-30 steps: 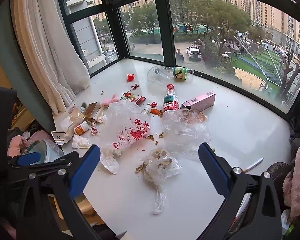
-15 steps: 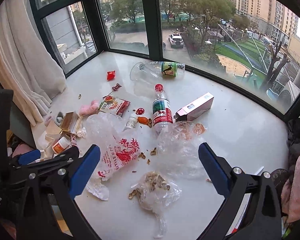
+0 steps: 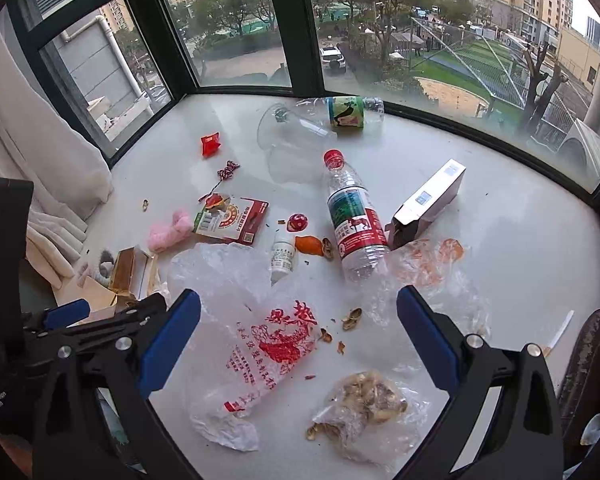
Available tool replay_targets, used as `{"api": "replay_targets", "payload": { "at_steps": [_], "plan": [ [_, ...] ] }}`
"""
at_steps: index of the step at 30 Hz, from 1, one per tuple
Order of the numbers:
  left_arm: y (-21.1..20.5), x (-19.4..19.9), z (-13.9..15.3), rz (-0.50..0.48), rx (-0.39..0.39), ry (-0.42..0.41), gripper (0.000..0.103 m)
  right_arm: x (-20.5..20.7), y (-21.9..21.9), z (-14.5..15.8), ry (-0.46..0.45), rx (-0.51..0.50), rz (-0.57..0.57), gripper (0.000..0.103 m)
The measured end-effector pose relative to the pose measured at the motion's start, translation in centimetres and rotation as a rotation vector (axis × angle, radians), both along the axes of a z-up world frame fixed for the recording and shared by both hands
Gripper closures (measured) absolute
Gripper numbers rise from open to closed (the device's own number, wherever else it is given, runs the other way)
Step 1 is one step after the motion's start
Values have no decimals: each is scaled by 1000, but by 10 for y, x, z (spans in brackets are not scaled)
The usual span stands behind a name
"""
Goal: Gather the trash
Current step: 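Move both grippers toward the large clear plastic bag on the sill, then close the left gripper on the clear plastic bag while the right gripper closes on it too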
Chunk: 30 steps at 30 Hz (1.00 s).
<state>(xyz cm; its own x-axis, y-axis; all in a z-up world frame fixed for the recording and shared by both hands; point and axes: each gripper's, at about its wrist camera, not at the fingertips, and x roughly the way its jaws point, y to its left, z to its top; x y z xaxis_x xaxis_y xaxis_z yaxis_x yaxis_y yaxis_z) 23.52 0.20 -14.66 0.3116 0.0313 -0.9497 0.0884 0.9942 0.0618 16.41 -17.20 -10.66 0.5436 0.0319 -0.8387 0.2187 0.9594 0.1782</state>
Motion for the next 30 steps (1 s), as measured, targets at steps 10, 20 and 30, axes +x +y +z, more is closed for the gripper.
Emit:
{"api": "replay_targets", "payload": {
  "at_steps": [10,20,30],
  "plan": [
    [0,27,-50,4,7,107,6,35,4,-39,112,-22,33,7],
    [1,38,-76,61,-28,134,6,55,1,-62,145,-19,67,7],
    [-1,40,-89,84,-17,135,10,64,1,-78,165,-22,87,7]
  ]
}}
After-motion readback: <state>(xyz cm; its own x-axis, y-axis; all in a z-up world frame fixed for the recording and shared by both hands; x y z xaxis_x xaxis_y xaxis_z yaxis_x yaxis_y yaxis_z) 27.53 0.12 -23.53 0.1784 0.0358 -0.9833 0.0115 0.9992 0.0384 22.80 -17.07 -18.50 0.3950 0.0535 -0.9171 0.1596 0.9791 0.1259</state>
